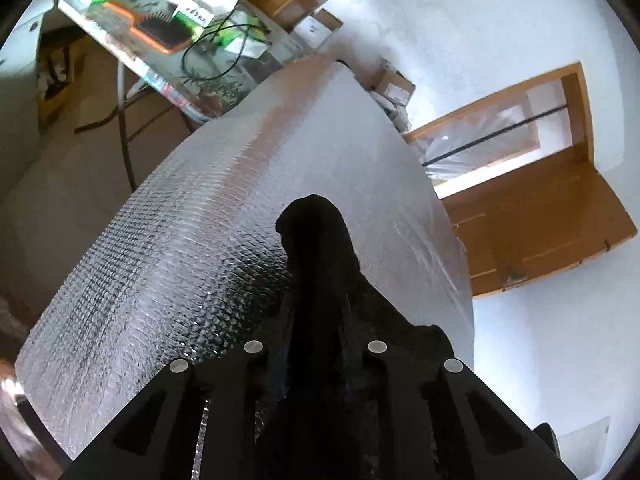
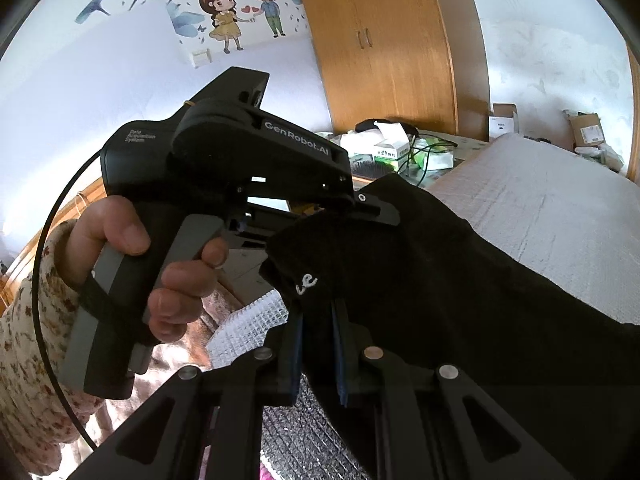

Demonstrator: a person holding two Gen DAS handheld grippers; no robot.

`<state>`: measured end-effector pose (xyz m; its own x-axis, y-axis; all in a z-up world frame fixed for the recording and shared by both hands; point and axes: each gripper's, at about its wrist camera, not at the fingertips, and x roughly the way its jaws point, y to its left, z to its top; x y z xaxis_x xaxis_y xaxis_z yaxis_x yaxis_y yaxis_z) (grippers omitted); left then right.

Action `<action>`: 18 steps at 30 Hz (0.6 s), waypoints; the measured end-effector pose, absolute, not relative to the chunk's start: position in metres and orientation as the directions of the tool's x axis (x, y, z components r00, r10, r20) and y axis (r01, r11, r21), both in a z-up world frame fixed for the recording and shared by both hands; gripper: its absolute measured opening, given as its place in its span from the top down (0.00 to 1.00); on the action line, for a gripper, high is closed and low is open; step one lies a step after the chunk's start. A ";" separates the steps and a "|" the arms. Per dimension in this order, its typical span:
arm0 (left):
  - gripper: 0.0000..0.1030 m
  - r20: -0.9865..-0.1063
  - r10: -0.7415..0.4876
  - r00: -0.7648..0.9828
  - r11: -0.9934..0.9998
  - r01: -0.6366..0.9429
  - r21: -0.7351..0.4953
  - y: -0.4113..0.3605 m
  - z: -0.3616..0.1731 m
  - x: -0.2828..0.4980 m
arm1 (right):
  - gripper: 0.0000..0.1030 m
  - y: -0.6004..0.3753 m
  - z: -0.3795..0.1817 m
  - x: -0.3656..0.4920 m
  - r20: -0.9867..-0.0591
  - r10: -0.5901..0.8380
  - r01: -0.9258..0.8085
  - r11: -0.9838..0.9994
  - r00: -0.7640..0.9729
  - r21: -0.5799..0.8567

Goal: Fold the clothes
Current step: 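Lift the garment end with both grippers and roll it over the bundle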

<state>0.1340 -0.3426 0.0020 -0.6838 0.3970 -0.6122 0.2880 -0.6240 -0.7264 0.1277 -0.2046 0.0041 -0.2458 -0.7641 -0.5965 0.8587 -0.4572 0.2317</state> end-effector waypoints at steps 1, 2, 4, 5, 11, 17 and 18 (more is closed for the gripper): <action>0.82 -0.611 0.392 -0.688 -0.632 0.282 -0.722 -0.340 0.005 0.135 | 0.87 -0.201 0.006 0.127 -0.588 -0.770 0.857 -0.457 -0.247 0.239; 0.82 -0.609 0.388 -0.692 -0.639 0.274 -0.719 -0.337 0.009 0.135 | 0.87 -0.195 0.009 0.126 -0.576 -0.778 0.854 -0.457 -0.250 0.247; 0.82 -0.597 0.386 -0.704 -0.649 0.253 -0.718 -0.328 0.018 0.136 | 0.87 -0.184 0.014 0.125 -0.553 -0.793 0.849 -0.458 -0.257 0.262; 0.82 -0.591 0.385 -0.709 -0.660 0.237 -0.714 -0.322 0.024 0.135 | 0.87 -0.179 0.018 0.125 -0.542 -0.798 0.847 -0.459 -0.262 0.267; 0.82 -0.553 0.383 -0.739 -0.709 0.149 -0.689 -0.288 0.056 0.134 | 0.87 -0.146 0.035 0.127 -0.490 -0.819 0.839 -0.471 -0.300 0.273; 0.82 -0.523 0.421 -0.741 -0.714 0.085 -0.695 -0.259 0.071 0.128 | 0.87 -0.116 0.046 0.131 -0.462 -0.817 0.829 -0.495 -0.343 0.260; 0.82 -0.518 0.428 -0.740 -0.715 0.073 -0.696 -0.254 0.073 0.127 | 0.87 -0.112 0.048 0.132 -0.459 -0.816 0.826 -0.501 -0.351 0.258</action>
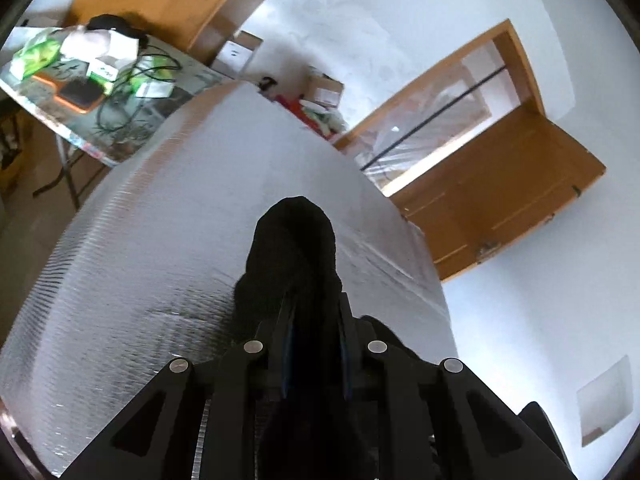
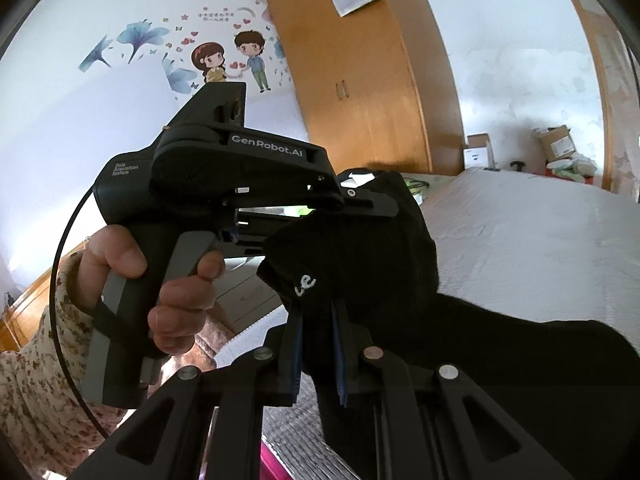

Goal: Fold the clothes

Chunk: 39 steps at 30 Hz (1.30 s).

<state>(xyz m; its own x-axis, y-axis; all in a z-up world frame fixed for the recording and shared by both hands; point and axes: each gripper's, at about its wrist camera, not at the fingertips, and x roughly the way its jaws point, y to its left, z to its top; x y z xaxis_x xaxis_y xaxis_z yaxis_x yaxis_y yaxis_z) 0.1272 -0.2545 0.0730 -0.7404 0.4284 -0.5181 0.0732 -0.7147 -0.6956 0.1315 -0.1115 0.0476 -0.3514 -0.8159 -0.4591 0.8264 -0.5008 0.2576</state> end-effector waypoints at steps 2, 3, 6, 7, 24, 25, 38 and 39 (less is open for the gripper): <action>0.82 -0.509 0.440 -0.740 -0.716 0.052 -0.696 -0.244 0.077 0.126 | 0.87 -0.102 0.050 0.132 -0.453 -0.813 0.821 -0.511 -0.365 0.256; 0.82 -0.505 0.450 -0.736 -0.718 0.038 -0.695 -0.238 0.078 0.124 | 0.87 -0.097 0.051 0.132 -0.451 -0.812 0.817 -0.515 -0.370 0.258; 0.82 -0.503 0.467 -0.727 -0.721 0.017 -0.692 -0.225 0.082 0.122 | 0.87 -0.085 0.053 0.134 -0.443 -0.810 0.808 -0.527 -0.385 0.262; 0.82 -0.502 0.472 -0.725 -0.722 0.008 -0.691 -0.221 0.083 0.123 | 0.87 -0.081 0.054 0.135 -0.439 -0.809 0.806 -0.531 -0.390 0.261; 0.82 -0.497 0.533 -0.684 -0.755 -0.120 -0.645 -0.145 0.109 0.111 | 0.87 -0.020 0.061 0.130 -0.393 -0.793 0.754 -0.589 -0.466 0.293; 0.82 -0.499 0.539 -0.678 -0.754 -0.124 -0.645 -0.141 0.108 0.109 | 0.87 -0.017 0.060 0.129 -0.395 -0.789 0.749 -0.593 -0.470 0.294; 0.82 -0.568 0.586 -0.577 -0.759 -0.148 -0.634 -0.093 0.080 0.083 | 0.87 0.024 0.039 0.123 -0.441 -0.742 0.676 -0.657 -0.504 0.333; 0.82 -0.575 0.587 -0.570 -0.761 -0.146 -0.631 -0.090 0.077 0.081 | 0.87 0.025 0.036 0.122 -0.447 -0.739 0.671 -0.661 -0.504 0.336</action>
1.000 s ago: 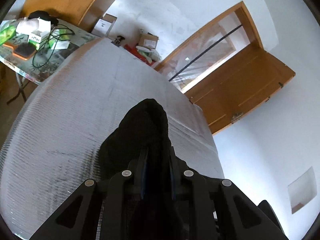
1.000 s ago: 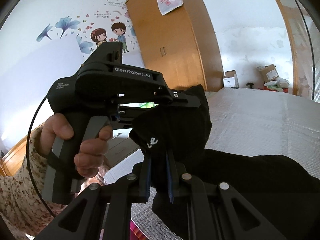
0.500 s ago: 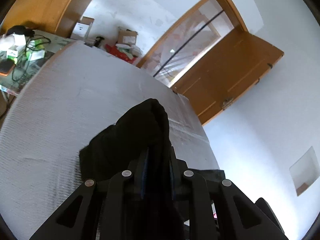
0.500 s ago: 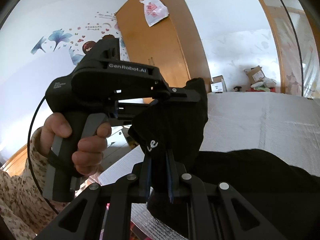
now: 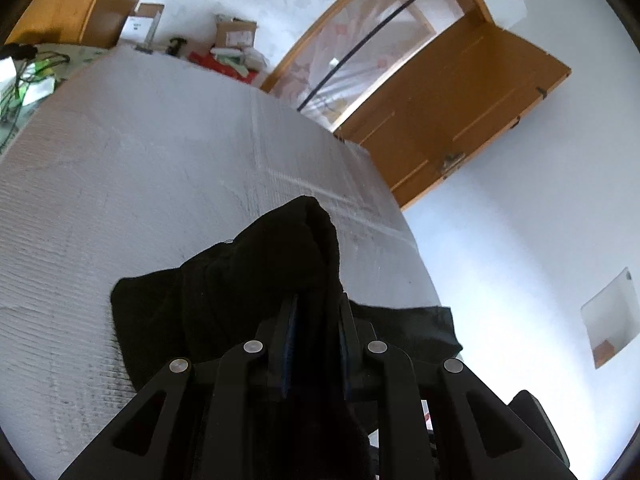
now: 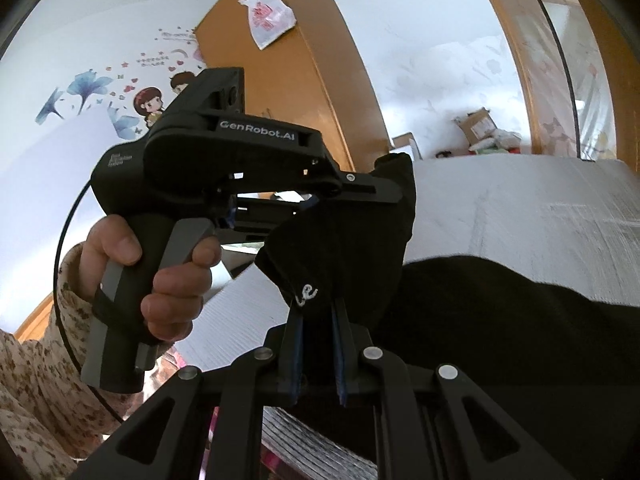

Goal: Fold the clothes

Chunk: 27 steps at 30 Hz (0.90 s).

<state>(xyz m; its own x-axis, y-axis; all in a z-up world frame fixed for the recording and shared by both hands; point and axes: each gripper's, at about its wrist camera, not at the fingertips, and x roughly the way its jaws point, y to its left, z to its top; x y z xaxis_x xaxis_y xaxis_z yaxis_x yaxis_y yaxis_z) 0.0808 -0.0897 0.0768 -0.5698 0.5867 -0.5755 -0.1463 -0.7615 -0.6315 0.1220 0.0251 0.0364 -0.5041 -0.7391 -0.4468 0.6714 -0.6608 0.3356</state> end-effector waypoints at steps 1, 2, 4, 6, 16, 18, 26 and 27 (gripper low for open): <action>0.82 -0.583 0.587 -0.562 -0.764 -0.145 -0.629 -0.087 0.073 0.079 | 0.87 0.026 0.034 0.121 -0.453 -0.736 0.667 -0.664 -0.504 0.338; 0.82 -0.589 0.588 -0.554 -0.765 -0.144 -0.628 -0.084 0.070 0.077 | 0.87 0.027 0.032 0.120 -0.458 -0.733 0.662 -0.668 -0.503 0.341; 0.82 -0.596 0.593 -0.541 -0.763 -0.141 -0.631 -0.080 0.063 0.073 | 0.87 0.030 0.027 0.119 -0.470 -0.726 0.652 -0.675 -0.502 0.345; 0.82 -0.601 0.597 -0.532 -0.759 -0.132 -0.637 -0.077 0.057 0.068 | 0.87 0.032 0.023 0.117 -0.480 -0.721 0.644 -0.680 -0.500 0.351; 0.76 -0.578 0.641 -0.506 -0.722 -0.141 -0.677 -0.069 0.039 0.057 | 0.87 0.052 -0.001 0.108 -0.526 -0.688 0.586 -0.716 -0.500 0.380; 0.76 -0.565 0.641 -0.519 -0.718 -0.147 -0.681 -0.071 0.041 0.058 | 0.87 0.059 -0.006 0.106 -0.535 -0.679 0.564 -0.726 -0.502 0.393; 0.76 -0.559 0.608 -0.564 -0.725 -0.107 -0.680 -0.093 0.039 0.069 | 0.84 0.073 -0.015 0.104 -0.549 -0.692 0.527 -0.718 -0.469 0.456; 0.76 -0.557 0.604 -0.569 -0.722 -0.096 -0.685 -0.099 0.037 0.072 | 0.82 0.075 -0.016 0.104 -0.551 -0.694 0.522 -0.716 -0.463 0.463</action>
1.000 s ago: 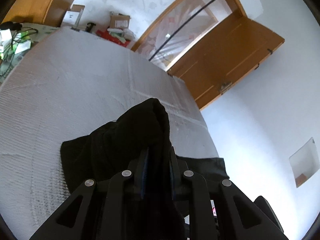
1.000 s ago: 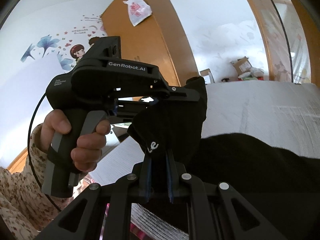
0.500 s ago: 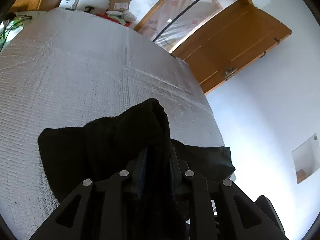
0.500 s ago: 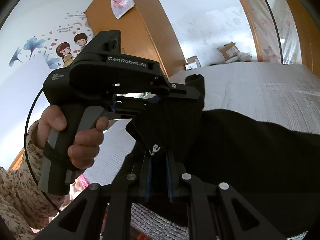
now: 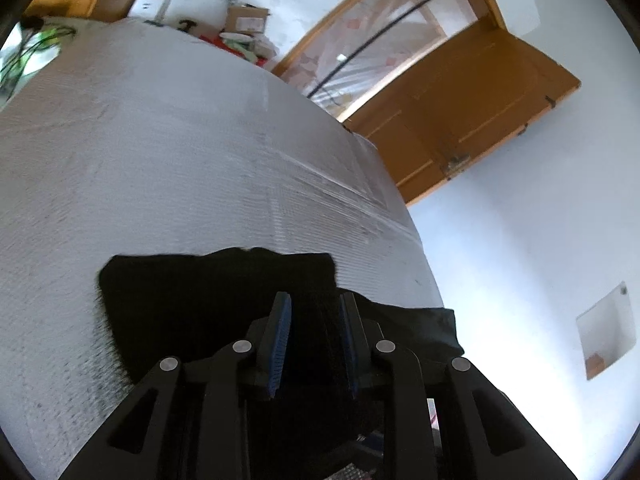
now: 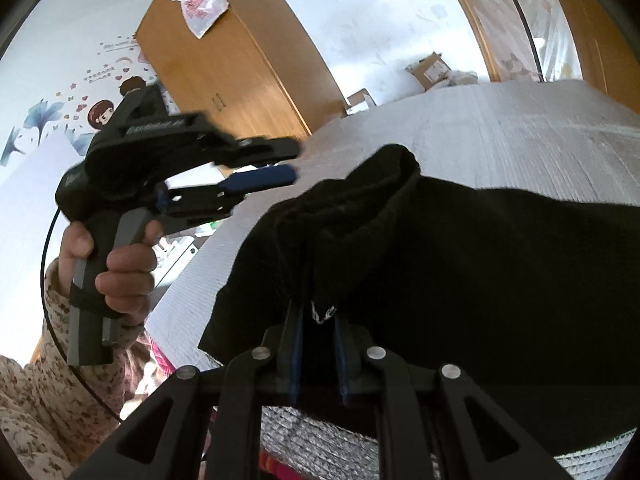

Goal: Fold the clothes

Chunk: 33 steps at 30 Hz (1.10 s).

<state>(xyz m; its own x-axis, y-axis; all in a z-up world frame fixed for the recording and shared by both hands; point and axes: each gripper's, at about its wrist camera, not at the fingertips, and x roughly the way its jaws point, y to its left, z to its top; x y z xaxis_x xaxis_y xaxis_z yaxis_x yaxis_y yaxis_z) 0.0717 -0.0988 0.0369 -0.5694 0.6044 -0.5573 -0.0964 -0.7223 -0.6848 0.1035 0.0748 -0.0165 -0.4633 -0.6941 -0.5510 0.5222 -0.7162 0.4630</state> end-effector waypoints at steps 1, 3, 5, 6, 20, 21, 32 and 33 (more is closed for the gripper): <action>0.76 -0.556 0.600 -0.576 -0.720 -0.085 -0.689 -0.105 0.035 0.075 | 0.81 0.077 -0.017 0.103 -0.553 -0.696 0.521 -0.714 -0.458 0.468; 0.76 -0.559 0.582 -0.590 -0.720 -0.054 -0.692 -0.116 0.031 0.082 | 0.72 0.082 -0.016 0.104 -0.555 -0.699 0.524 -0.710 -0.451 0.469; 0.76 -0.564 0.571 -0.597 -0.721 -0.037 -0.692 -0.123 0.028 0.087 | 0.63 0.091 -0.014 0.105 -0.545 -0.712 0.535 -0.698 -0.443 0.477; 0.76 -0.570 0.563 -0.599 -0.724 -0.025 -0.689 -0.125 0.026 0.090 | 0.59 0.097 -0.013 0.105 -0.537 -0.721 0.536 -0.689 -0.438 0.488; 0.76 -0.597 0.531 -0.602 -0.737 0.019 -0.675 -0.143 0.006 0.115 | 0.48 0.131 -0.031 0.024 -0.450 -0.838 0.322 -0.537 -0.309 0.780; 0.76 -0.599 0.528 -0.602 -0.740 0.020 -0.673 -0.143 0.006 0.113 | 0.48 0.128 -0.033 0.020 -0.451 -0.841 0.316 -0.533 -0.300 0.785; 0.76 -0.606 0.517 -0.604 -0.740 0.040 -0.671 -0.145 0.001 0.095 | 0.75 0.098 -0.039 0.005 -0.507 -0.824 0.294 -0.565 -0.254 0.771; 0.76 -0.606 0.515 -0.606 -0.740 0.041 -0.671 -0.145 0.001 0.094 | 0.82 0.098 -0.034 0.007 -0.508 -0.817 0.309 -0.575 -0.273 0.758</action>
<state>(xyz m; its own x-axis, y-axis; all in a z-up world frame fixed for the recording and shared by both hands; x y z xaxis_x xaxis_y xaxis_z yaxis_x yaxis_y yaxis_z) 0.0937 -0.1453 0.0008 -0.6059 0.5153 -0.6061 0.0412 -0.7405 -0.6708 0.0070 0.0977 -0.0344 -0.2726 -0.8168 -0.5084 0.3088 -0.5747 0.7578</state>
